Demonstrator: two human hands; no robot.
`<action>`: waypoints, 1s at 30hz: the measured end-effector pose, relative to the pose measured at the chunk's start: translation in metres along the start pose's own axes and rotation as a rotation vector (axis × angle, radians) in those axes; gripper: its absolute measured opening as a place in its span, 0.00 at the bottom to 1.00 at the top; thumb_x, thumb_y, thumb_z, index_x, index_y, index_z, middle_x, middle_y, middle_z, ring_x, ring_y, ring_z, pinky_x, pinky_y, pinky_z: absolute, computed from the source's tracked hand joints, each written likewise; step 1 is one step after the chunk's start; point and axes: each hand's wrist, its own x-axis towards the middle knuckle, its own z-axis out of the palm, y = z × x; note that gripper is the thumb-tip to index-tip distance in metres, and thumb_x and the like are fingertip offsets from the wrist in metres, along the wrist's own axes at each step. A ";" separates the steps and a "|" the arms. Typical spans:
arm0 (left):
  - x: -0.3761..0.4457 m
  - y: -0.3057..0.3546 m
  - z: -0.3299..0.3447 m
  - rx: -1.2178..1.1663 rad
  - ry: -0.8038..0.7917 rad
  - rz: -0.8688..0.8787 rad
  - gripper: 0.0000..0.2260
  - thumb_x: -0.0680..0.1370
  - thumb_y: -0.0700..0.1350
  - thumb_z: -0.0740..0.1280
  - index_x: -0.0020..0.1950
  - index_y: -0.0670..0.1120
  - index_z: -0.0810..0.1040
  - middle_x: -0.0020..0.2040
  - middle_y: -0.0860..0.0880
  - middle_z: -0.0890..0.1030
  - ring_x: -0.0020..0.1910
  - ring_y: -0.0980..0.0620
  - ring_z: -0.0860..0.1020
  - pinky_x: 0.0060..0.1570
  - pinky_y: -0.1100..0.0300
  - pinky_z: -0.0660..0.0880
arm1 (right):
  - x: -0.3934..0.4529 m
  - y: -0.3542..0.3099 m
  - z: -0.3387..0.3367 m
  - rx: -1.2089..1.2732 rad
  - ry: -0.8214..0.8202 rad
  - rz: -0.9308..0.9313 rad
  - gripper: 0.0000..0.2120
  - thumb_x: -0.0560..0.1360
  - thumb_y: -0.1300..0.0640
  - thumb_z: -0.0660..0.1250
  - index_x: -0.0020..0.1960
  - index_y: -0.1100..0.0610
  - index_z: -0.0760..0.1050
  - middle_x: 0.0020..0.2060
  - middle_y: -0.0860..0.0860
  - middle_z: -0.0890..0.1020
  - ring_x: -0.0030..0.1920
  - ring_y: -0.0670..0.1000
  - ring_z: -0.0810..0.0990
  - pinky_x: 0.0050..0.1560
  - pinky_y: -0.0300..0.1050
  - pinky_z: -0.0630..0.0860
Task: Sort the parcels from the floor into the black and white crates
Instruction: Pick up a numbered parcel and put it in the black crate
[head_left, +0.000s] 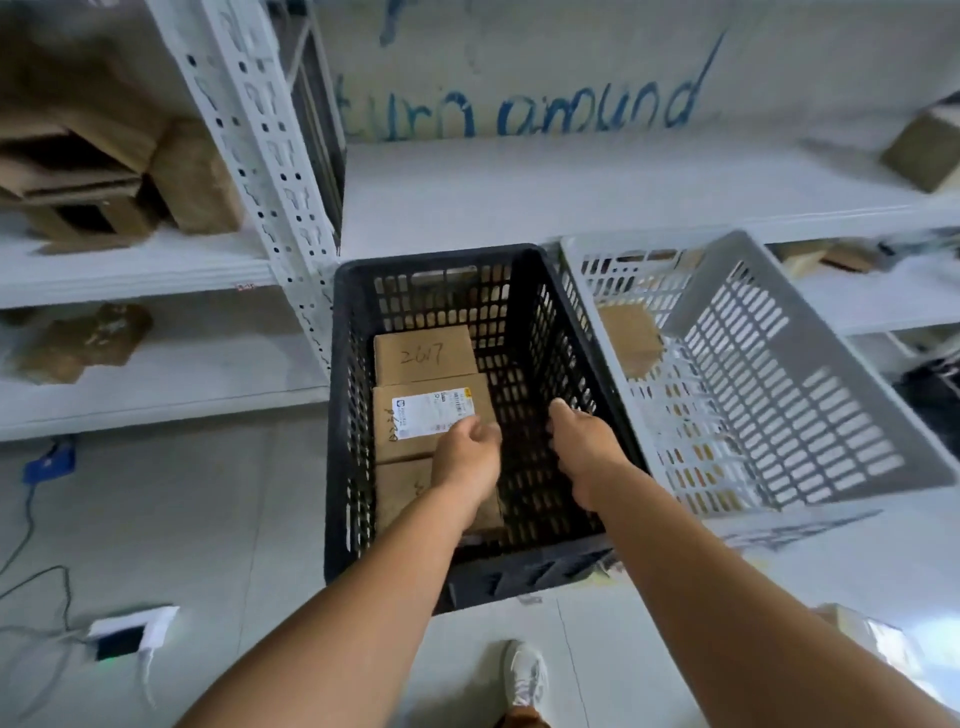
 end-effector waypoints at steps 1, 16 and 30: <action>-0.007 0.004 0.004 -0.022 -0.017 0.026 0.19 0.82 0.50 0.58 0.72 0.47 0.68 0.70 0.48 0.72 0.67 0.48 0.71 0.63 0.58 0.66 | -0.010 0.001 -0.008 0.035 0.031 -0.006 0.18 0.81 0.46 0.53 0.54 0.58 0.74 0.44 0.54 0.75 0.40 0.52 0.71 0.47 0.47 0.67; -0.124 0.028 0.122 -0.056 -0.434 0.264 0.18 0.80 0.46 0.60 0.68 0.40 0.73 0.64 0.45 0.77 0.62 0.48 0.75 0.63 0.54 0.71 | -0.112 0.091 -0.142 0.566 0.490 0.017 0.20 0.80 0.48 0.55 0.57 0.61 0.77 0.51 0.53 0.79 0.51 0.53 0.77 0.47 0.47 0.69; -0.231 -0.027 0.288 0.154 -0.734 0.229 0.07 0.80 0.49 0.60 0.47 0.48 0.76 0.47 0.50 0.77 0.49 0.51 0.75 0.55 0.54 0.73 | -0.172 0.250 -0.265 0.872 0.742 0.269 0.14 0.79 0.49 0.54 0.39 0.53 0.72 0.44 0.52 0.78 0.46 0.52 0.75 0.45 0.45 0.69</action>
